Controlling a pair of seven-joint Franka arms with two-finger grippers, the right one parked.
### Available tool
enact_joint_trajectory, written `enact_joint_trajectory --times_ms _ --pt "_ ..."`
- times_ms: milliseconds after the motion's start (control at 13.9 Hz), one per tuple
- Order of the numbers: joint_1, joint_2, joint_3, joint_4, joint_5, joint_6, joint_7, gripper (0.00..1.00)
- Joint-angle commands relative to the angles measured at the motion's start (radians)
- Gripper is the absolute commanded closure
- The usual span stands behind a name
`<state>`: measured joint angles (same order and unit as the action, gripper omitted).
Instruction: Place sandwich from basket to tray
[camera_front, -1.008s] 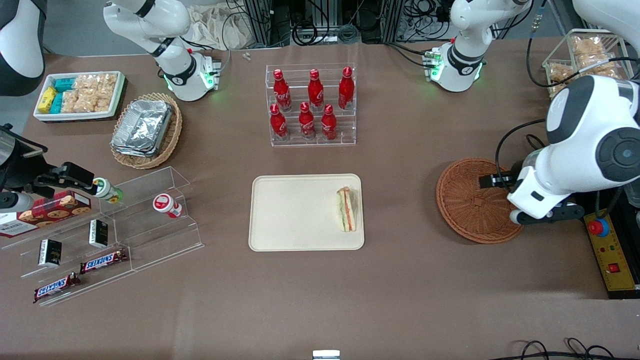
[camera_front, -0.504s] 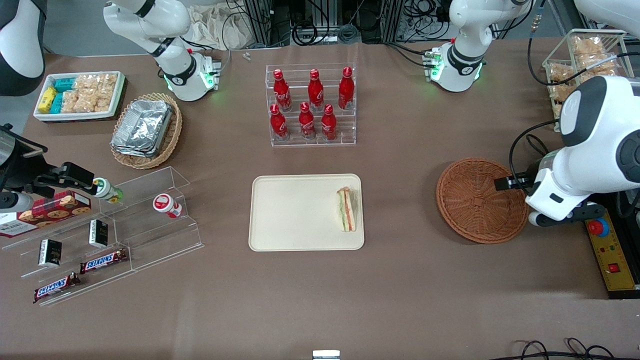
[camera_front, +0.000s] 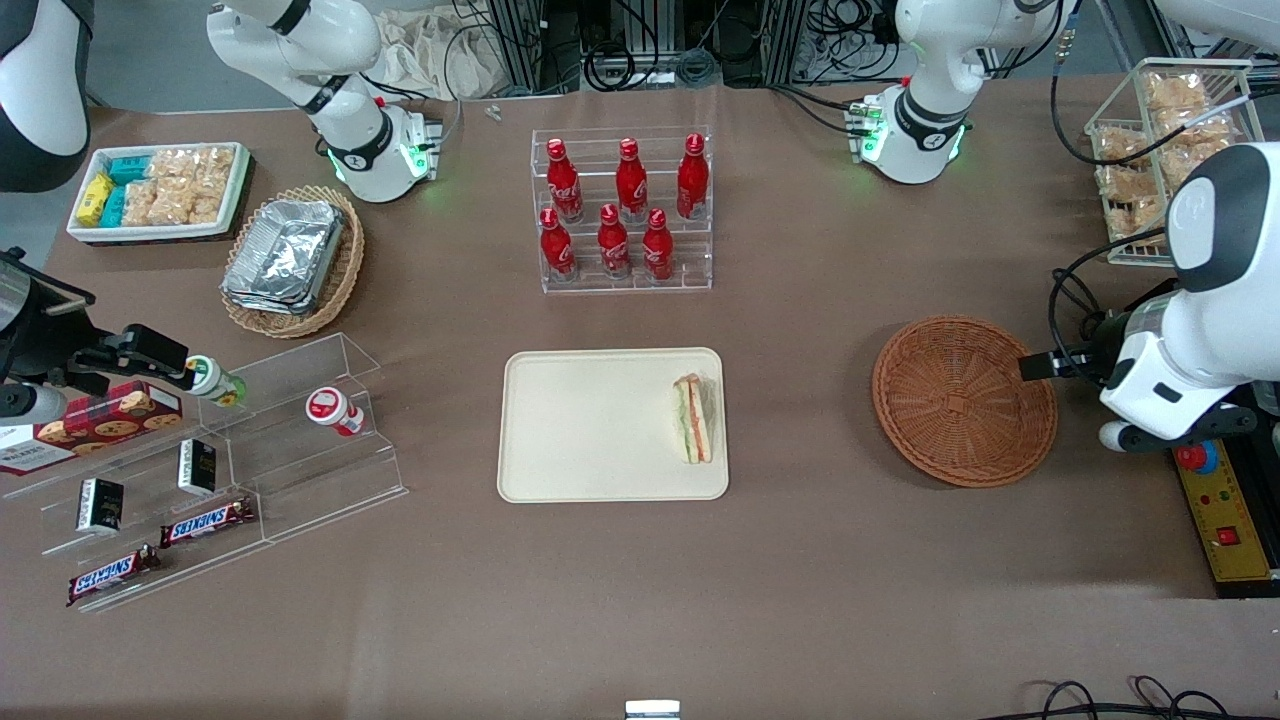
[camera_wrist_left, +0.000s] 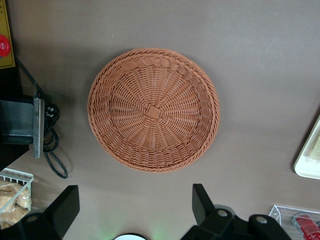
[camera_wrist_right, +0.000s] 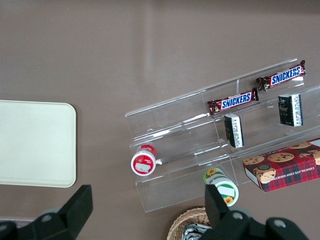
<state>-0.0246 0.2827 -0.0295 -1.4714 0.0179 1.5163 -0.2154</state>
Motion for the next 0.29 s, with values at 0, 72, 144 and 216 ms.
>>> enact_joint_trajectory --times_ms 0,72,144,216 --pt "-0.012 -0.005 0.023 0.037 -0.022 0.008 0.024 0.00" --pt "-0.012 0.016 0.022 0.063 -0.021 0.008 0.034 0.00" --pt "-0.014 0.024 0.020 0.081 -0.021 0.008 0.034 0.00" --pt "-0.014 0.023 0.020 0.082 -0.021 0.008 0.033 0.00"
